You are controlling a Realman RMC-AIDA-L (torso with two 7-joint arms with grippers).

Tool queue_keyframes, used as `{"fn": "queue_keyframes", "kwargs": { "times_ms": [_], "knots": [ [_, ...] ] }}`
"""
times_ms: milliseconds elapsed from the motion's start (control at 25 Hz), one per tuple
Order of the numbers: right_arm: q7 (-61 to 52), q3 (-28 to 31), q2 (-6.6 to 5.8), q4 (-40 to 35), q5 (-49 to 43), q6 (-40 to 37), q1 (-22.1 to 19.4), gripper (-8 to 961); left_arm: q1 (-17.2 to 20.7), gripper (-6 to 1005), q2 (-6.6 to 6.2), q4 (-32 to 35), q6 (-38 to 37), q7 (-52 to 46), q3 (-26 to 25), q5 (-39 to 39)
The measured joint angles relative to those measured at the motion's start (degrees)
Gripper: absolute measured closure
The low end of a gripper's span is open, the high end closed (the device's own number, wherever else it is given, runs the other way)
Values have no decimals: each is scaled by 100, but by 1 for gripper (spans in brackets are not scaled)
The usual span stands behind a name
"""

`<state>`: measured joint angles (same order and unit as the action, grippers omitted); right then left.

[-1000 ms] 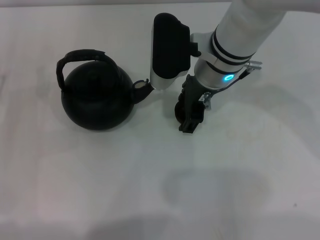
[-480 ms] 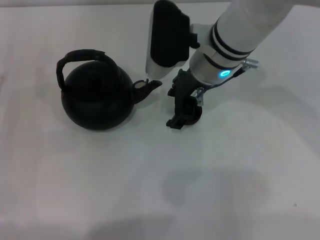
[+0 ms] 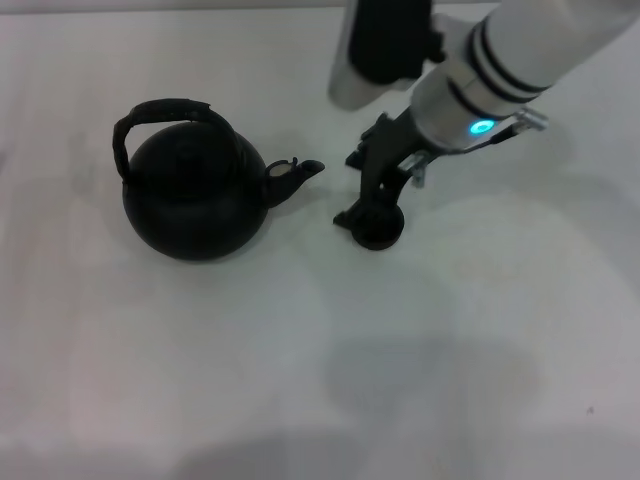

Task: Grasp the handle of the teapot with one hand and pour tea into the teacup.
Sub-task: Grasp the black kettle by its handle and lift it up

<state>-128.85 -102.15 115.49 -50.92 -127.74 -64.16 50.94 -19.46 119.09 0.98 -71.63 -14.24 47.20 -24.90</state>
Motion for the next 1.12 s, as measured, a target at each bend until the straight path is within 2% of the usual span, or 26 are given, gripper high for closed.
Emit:
{"fn": "queue_keyframes", "kwargs": {
  "times_ms": [360, 480, 600, 720, 800, 880, 1000, 1120],
  "knots": [
    [94, 1347, -71, -679, -41, -97, -1054, 125, 54, 126, -5, 6, 0, 0, 0, -8],
    [169, 2075, -50, -683, -41, 5, -1410, 126, 67, 126, -7, 8, 0, 0, -1, -3],
    [686, 2710, -15, -640, 593, 308, -1859, 128, 74, 126, -7, 0, 0, 0, 0, -3],
    [1608, 2840, -16, -449, 2124, 925, -2338, 129, 52, 127, 4, -23, 0, 13, 6, -12],
    [2426, 2864, -15, -160, 3487, 1281, -2600, 129, 37, 127, 14, -38, 1, 29, 18, -29],
    [3412, 2985, -18, 331, 5004, 1267, -2742, 129, 39, 127, 19, -43, 1, 28, 53, -81],
    [5062, 3474, -23, 1620, 7235, 433, -2708, 128, 58, 127, 19, -45, 0, 11, 87, -166],
    [6179, 3960, -21, 3071, 9104, -864, -2546, 128, 62, 127, 22, -45, -1, 8, 88, -228]
  ]
}}
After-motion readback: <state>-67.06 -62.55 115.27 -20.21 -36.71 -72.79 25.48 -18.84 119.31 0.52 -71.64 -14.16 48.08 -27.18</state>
